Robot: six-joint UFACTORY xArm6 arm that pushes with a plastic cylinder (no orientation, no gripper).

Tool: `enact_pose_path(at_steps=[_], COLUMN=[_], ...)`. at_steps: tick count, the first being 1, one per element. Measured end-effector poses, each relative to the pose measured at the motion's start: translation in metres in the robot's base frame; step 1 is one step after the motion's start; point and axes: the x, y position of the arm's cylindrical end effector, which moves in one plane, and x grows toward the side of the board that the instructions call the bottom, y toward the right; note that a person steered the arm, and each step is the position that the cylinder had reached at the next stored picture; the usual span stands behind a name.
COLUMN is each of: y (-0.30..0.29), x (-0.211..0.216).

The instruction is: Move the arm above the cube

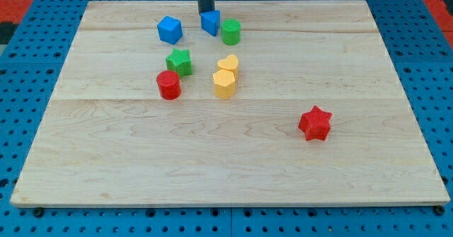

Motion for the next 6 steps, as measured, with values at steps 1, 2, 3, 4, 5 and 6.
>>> enact_pose_path(at_steps=[1,2,3,4,5,6], y=[-0.009,-0.041,-0.066,-0.09,-0.095,-0.059], x=[0.001,-0.016,-0.023,0.002,0.005,-0.001])
